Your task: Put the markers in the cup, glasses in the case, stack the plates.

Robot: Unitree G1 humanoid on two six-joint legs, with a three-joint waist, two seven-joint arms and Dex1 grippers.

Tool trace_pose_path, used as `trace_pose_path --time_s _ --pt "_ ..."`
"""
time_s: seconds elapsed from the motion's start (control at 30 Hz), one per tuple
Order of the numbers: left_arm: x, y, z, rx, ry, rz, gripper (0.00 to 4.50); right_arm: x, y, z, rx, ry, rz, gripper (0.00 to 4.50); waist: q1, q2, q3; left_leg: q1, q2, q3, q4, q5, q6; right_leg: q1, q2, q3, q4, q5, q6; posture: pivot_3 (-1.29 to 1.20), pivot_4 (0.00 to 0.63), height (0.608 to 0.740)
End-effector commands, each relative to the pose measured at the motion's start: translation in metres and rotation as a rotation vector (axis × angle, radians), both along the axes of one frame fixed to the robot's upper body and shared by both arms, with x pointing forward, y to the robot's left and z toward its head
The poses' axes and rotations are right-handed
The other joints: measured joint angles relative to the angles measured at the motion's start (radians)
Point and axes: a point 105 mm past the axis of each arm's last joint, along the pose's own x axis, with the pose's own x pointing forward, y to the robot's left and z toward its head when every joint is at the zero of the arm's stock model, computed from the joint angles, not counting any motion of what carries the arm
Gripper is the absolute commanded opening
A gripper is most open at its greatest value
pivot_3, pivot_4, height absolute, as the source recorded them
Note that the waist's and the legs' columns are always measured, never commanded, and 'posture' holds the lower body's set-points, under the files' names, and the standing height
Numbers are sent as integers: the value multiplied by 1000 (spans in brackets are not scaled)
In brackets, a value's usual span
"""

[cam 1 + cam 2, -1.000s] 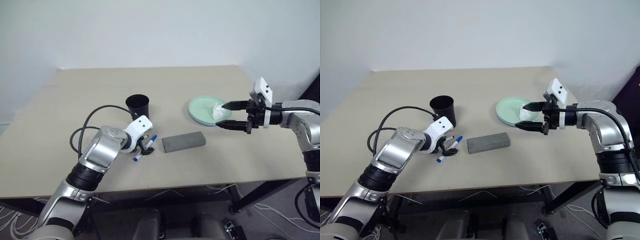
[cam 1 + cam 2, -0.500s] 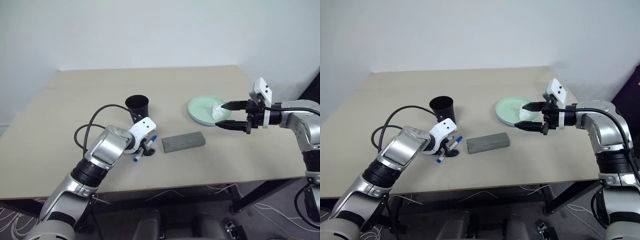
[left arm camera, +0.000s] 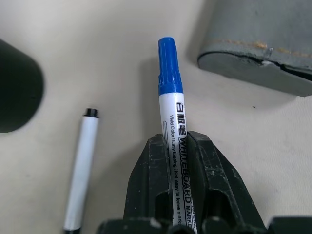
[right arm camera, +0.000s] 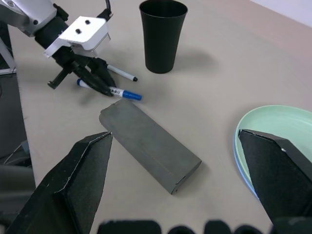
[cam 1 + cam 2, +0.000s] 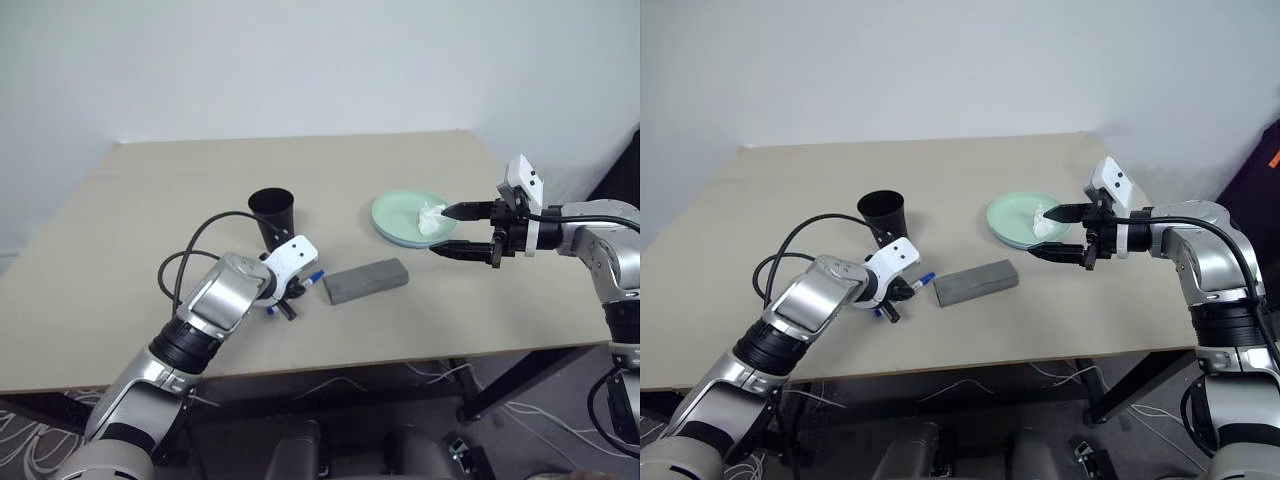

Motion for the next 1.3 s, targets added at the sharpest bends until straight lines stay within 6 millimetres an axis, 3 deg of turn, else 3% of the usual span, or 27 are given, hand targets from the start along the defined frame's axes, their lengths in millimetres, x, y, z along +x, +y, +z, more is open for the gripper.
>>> trace_pose_path --time_s 0.03,0.1,0.13,0.17,0.2,0.23,0.27,0.3,0.33,0.37,0.4,0.47,0.5,0.53,0.57,0.6,0.63,0.67,0.7,0.77,0.83,0.9,0.97,1.0,1.1,1.2,1.3 --pt "20 11 40 -47 -139 38 80 -1 2 17 15 -62 17 4500 3 -2 0 0 -1 13 -7 3 -4 -5 -1 0 0 3 -4 0 0 725" --pt "28 17 61 -89 -204 52 80 -1 2 18 15 -63 18 4500 1 -4 2 -1 -1 14 -5 2 -11 -17 -8 -3 -2 9 -8 0 0 725" --pt "31 18 71 -114 -233 54 80 -1 2 18 15 -64 19 4500 -1 0 2 -7 -6 -13 15 -8 -27 -19 -20 -18 -3 12 -8 0 0 725" --pt "34 17 82 -155 -262 57 80 -1 3 18 16 -64 21 4500 -1 9 3 -13 -13 -44 32 -13 -33 -16 -30 -40 -4 12 -8 0 0 725" --pt "37 16 94 -207 -292 58 80 -1 3 19 17 -63 23 4500 -7 29 -1 -16 -21 -83 54 -14 -31 -6 -35 -70 -7 17 -7 0 0 725" --pt "39 13 104 -263 -314 55 80 -2 3 19 18 -63 26 4500 -5 38 -10 -30 -18 -117 58 -16 -25 15 -16 -99 -37 45 3 0 0 725" --pt "41 10 116 -323 -341 48 80 -2 4 19 19 -62 28 4500 -5 26 -14 -43 -14 -130 48 -16 -24 20 -1 -113 -2 53 12 0 0 725" --pt "42 7 124 -360 -357 43 80 -2 4 19 19 -62 29 4500 -2 11 -13 -46 -19 -123 36 -16 -25 22 2 -109 53 -16 11 0 0 725" --pt "45 4 137 -430 -397 47 80 -2 4 19 20 -62 30 4500 -4 0 -9 -35 -44 -122 10 -14 -26 41 5 -88 65 -87 -14 0 0 725" --pt "47 1 148 -490 -432 52 80 -2 4 19 20 -61 31 4500 -3 -9 -4 -15 -73 -126 -22 -9 -33 38 0 -55 56 -92 -12 0 0 725" --pt "50 1 158 -533 -467 63 80 -2 4 19 21 -61 32 4500 -4 -5 -3 6 -84 -120 -36 -1 -45 44 -15 -41 49 -88 -18 0 0 725" --pt "58 5 171 -592 -528 103 80 -2 5 19 23 -60 38 4500 -5 16 -9 2 -59 -114 25 -14 -69 48 -29 -74 50 -81 -28 0 0 725" --pt "62 9 175 -611 -553 131 80 -3 6 19 24 -59 40 4500 -13 22 -6 11 -44 -133 72 -20 -65 50 -36 -101 51 -77 -27 0 0 725" --pt "69 16 183 -634 -611 173 80 -3 6 19 26 -59 42 4500 -20 28 -9 7 -44 -145 76 -29 -47 60 -41 -120 47 -73 -21 0 0 725" --pt "73 21 187 -648 -651 202 80 -3 6 19 26 -58 43 4500 -23 25 -11 4 -51 -161 76 -33 -40 63 -31 -122 36 -68 -10 0 0 725" --pt "77 26 192 -666 -691 227 80 -3 7 19 28 -58 45 4500 -28 16 -14 0 -66 -172 64 -34 -39 57 -24 -110 35 -63 5 0 0 725" --pt "81 31 196 -690 -724 248 80 -3 7 19 30 -57 46 4500 -27 4 -17 -4 -80 -174 53 -34 -39 44 -14 -84 54 -70 17 0 0 725" --pt "85 34 198 -699 -763 261 80 -3 7 19 32 -57 47 4500 -28 0 -15 -5 -100 -174 39 -34 -38 54 4 -53 72 -91 14 0 0 725" --pt "90 39 199 -707 -803 286 80 -4 8 19 34 -57 50 4500 -27 -9 -11 -1 -116 -179 23 -33 -38 49 12 -27 70 -94 12 0 0 725" --pt "98 44 194 -697 -851 316 80 -4 10 19 39 -58 54 4500 -25 -13 -9 19 -131 -167 -13 -19 -51 46 -8 -5 58 -89 -1 0 0 725" --pt "103 46 189 -673 -883 327 80 -4 11 19 42 -59 56 4500 -27 -11 -8 17 -110 -149 -8 -12 -58 48 -15 -23 50 -82 -14 0 0 725" --pt "109 49 177 -654 -876 337 80 -3 11 19 44 -61 55 4500 -29 -3 -9 16 -102 -156 1 -13 -57 57 -15 -43 49 -81 -14 0 0 725" --pt "113 51 167 -640 -868 349 80 -4 12 20 47 -62 56 4500 -27 -5 -11 16 -101 -169 0 -15 -54 66 -8 -53 30 -76 -6 0 0 725" --pt "115 51 161 -634 -859 352 80 -4 11 21 49 -63 56 4500 -26 -7 -10 12 -108 -175 -8 -14 -53 62 1 -49 30 -75 -4 0 0 725" --pt "118 51 139 -601 -825 369 80 -5 11 21 53 -65 54 4500 -21 -8 -9 13 -127 -178 -12 -12 -51 50 1 -26 34 -66 1 0 0 725" --pt "120 52 124 -570 -810 388 80 -6 11 21 56 -64 52 4500 -11 -7 -9 14 -126 -181 -14 0 -53 47 2 -23 34 -62 -2 0 0 725" --pt "120 54 118 -540 -813 391 1020 -6 11 21 57 -64 49 4500 -4 -7 -9 14 -124 -183 -14 9 -48 47 3 -28 33 -62 -1 0 0 725"
